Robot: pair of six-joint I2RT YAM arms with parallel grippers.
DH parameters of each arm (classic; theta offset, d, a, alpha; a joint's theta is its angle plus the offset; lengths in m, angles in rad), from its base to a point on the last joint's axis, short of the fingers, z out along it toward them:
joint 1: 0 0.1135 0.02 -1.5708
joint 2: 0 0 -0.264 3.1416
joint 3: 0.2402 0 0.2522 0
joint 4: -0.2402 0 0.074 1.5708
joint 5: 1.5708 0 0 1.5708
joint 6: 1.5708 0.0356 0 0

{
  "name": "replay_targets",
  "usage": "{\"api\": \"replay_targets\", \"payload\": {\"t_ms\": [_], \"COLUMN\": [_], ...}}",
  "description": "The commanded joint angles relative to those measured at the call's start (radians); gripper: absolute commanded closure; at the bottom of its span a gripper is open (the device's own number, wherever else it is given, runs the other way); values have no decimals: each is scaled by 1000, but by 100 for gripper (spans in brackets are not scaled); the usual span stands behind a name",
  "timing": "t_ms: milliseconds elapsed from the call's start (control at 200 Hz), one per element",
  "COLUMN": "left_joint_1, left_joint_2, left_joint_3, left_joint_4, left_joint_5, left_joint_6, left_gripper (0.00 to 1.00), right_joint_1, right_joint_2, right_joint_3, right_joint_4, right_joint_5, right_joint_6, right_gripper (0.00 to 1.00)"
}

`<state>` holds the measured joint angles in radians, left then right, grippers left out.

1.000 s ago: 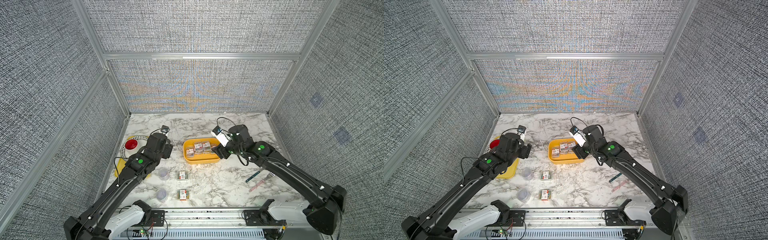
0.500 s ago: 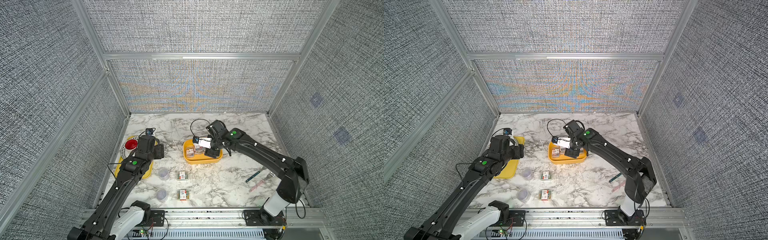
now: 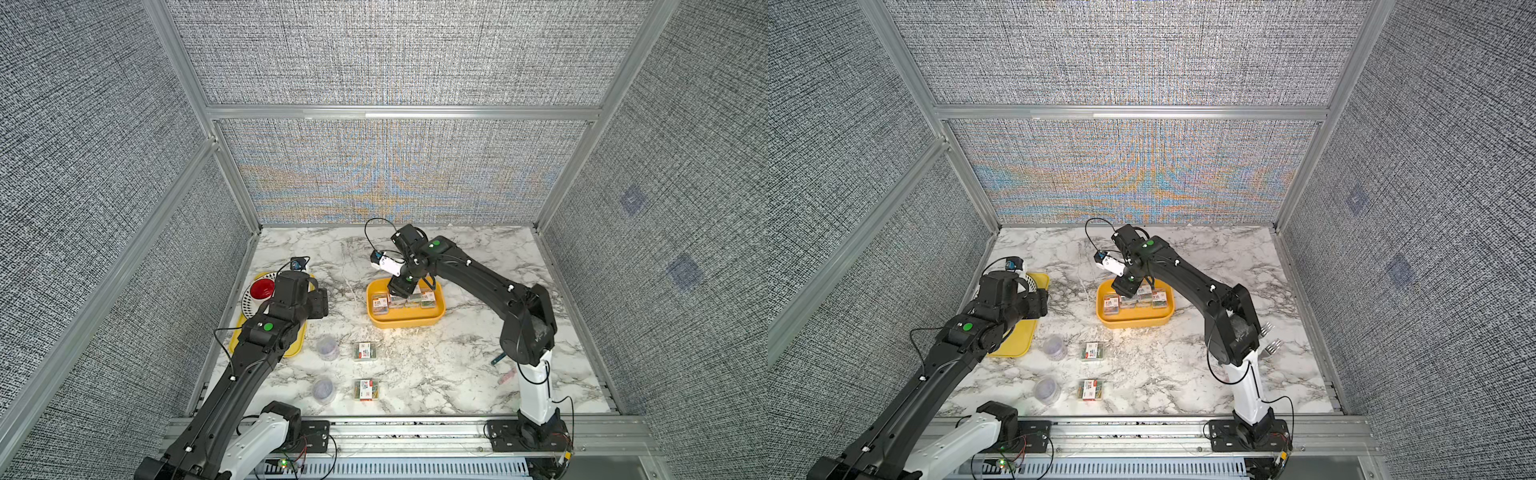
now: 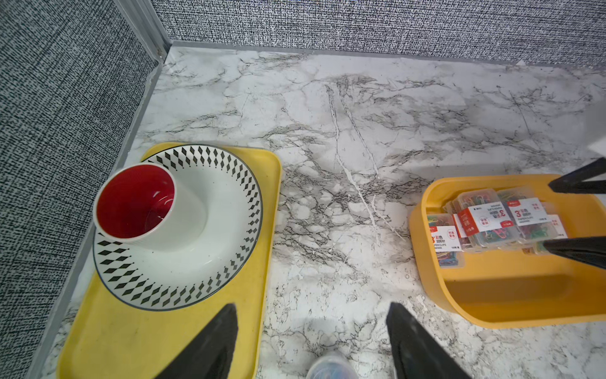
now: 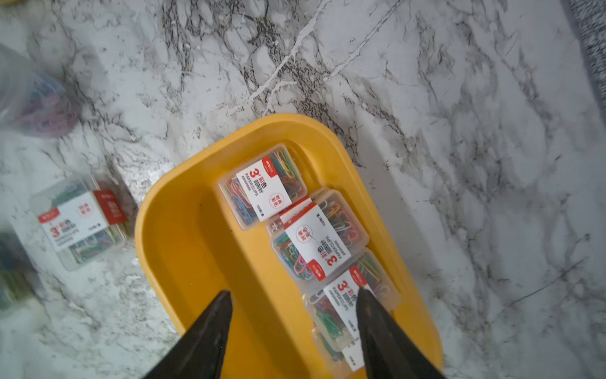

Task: Take the paper clips out of the storage box
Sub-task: Pick up the boxed paper clips from the storage box.

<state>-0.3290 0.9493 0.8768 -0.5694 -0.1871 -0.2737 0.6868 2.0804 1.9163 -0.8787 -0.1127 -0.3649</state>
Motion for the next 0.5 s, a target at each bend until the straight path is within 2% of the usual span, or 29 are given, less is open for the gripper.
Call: {"api": "replay_targets", "payload": {"t_ms": [0,205,496], "left_joint_1": [4,8,13], "left_joint_2": [1,6,14], "left_joint_3": [5,8,7], "left_joint_4": [17,18,19], "left_joint_5": [15,26,57], "left_joint_6": [-3,-2,17], "left_gripper": [25,25,25], "right_joint_1": [1,-7,-1], "right_joint_2": [18,-57,39], "right_joint_3": [18,-76,-20], "right_joint_4": [-29,109,96], "right_joint_5": [-30,38,75], "right_joint_6": [289,524,633], "right_gripper": [36,33,33]}}
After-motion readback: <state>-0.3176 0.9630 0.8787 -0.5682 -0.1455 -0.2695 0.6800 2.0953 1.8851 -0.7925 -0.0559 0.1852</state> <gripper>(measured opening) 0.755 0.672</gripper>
